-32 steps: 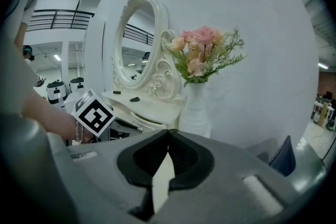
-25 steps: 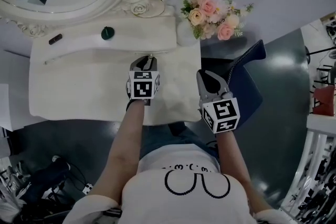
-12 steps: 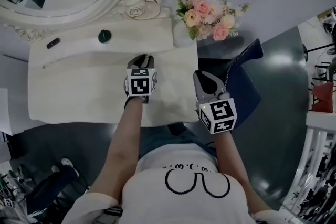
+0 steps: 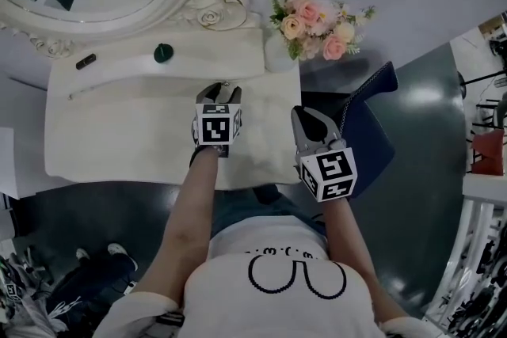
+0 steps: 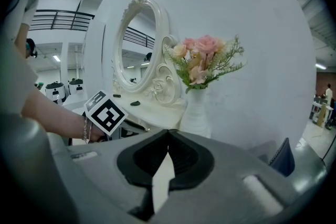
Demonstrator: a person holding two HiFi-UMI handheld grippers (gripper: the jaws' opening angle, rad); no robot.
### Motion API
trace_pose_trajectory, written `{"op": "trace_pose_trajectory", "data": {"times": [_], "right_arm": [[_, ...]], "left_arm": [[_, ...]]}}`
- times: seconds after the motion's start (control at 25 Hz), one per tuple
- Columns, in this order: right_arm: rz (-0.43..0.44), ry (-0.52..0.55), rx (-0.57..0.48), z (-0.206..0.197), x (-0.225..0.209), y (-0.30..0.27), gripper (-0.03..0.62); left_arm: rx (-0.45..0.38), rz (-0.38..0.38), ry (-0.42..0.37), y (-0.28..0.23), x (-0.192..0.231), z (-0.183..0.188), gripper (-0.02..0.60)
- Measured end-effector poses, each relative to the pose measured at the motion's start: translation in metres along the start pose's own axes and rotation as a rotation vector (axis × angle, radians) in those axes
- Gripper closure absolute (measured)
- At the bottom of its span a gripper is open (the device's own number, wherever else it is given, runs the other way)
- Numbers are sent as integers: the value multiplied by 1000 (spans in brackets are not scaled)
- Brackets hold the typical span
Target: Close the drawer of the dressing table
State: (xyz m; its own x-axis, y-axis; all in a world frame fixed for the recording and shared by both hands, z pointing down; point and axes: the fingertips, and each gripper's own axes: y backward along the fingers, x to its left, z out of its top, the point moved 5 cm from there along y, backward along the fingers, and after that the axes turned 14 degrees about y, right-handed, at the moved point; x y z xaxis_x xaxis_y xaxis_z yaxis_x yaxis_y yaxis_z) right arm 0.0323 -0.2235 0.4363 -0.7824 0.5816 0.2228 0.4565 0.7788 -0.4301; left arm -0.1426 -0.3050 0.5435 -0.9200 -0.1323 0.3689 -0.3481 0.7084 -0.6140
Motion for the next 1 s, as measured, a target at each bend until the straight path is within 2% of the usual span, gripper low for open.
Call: {"op": "trace_pose_trajectory", "data": {"times": [0.36,0.8,1.0], "right_arm": [[-11,20,-45,16,-2,7,594],[-9,49,-155,53,3,16,594],[-16,97,-225,79,6,28,594]], "left_arm": [[-82,-2,7,42,2,15,390],[-279,-19,-46,121,-2,53,390],[-380,-31,-77,154,-10,72,391]]}}
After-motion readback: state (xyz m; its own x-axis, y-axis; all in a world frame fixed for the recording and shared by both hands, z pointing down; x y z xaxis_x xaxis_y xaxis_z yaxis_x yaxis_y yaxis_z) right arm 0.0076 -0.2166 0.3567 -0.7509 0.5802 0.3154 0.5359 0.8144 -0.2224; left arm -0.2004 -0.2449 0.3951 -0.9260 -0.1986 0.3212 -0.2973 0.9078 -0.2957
